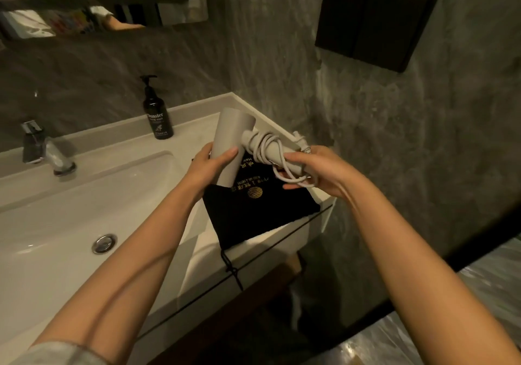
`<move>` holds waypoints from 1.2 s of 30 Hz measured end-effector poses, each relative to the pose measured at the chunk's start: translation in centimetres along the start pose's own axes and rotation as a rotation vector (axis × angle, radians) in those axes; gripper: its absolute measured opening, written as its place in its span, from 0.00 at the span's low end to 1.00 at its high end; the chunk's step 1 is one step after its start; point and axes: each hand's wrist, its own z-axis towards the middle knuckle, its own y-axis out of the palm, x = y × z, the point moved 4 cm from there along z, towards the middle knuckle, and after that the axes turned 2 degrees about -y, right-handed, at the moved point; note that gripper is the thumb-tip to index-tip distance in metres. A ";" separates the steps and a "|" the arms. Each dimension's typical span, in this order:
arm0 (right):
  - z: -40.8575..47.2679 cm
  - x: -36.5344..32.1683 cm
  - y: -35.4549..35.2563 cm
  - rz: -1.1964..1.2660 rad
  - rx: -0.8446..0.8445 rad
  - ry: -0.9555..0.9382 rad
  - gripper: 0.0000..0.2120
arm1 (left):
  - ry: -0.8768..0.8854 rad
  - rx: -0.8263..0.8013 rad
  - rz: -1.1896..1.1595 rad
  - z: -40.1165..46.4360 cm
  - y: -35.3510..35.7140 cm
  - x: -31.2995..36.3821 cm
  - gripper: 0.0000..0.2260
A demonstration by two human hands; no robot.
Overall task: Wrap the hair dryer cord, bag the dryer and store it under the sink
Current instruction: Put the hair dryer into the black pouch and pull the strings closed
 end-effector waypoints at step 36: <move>-6.8 11.9 -5.4 0.129 0.231 0.002 0.13 | 0.094 -0.154 0.690 -8.1 3.9 -6.5 0.14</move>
